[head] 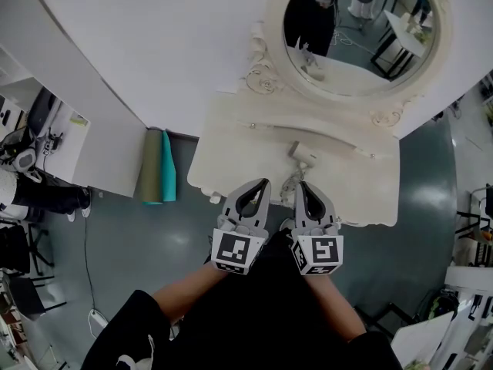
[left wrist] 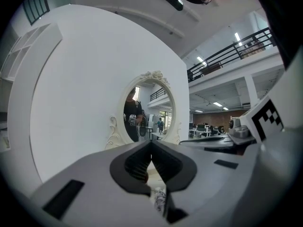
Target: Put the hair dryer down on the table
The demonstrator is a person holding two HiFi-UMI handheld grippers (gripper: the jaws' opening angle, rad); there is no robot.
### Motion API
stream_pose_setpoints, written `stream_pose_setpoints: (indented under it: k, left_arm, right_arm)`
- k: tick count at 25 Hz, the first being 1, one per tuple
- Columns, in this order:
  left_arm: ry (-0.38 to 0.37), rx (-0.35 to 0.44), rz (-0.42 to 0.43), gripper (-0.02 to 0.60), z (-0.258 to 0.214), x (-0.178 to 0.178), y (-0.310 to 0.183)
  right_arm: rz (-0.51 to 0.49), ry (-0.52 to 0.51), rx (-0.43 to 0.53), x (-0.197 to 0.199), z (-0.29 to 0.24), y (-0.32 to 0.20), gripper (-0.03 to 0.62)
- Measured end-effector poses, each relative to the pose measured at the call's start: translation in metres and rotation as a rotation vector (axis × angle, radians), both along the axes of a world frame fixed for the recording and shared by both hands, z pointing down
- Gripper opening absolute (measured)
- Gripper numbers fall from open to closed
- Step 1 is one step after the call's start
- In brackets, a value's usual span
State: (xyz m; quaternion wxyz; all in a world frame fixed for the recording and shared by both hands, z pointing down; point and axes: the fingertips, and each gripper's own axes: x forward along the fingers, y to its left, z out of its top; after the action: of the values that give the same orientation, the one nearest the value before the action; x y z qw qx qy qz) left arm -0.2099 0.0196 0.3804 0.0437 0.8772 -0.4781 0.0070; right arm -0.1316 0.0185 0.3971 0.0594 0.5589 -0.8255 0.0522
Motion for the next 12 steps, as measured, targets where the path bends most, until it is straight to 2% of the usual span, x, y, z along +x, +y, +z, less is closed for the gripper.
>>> stream_pose_setpoints:
  k: [12]
  left_arm:
    - [-0.010, -0.008, 0.012, 0.015, 0.0019, -0.0017, -0.0021]
  right_arm:
    - [-0.014, -0.002, 0.002, -0.0059, -0.0020, -0.0024, 0.018]
